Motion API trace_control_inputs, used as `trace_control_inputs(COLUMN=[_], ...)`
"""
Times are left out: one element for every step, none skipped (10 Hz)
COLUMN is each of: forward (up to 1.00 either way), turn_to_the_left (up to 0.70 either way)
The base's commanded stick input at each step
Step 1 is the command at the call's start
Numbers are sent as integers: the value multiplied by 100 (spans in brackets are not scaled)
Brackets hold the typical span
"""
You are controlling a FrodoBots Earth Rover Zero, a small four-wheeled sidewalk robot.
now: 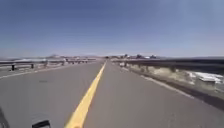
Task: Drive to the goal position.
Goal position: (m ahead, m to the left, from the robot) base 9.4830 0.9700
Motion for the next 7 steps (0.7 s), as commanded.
trace_control_inputs(forward=[85, 85, 85, 85, 85, 85, 85], turn_to_the_left=[0, 0, 0, 0, 0, 0, 0])
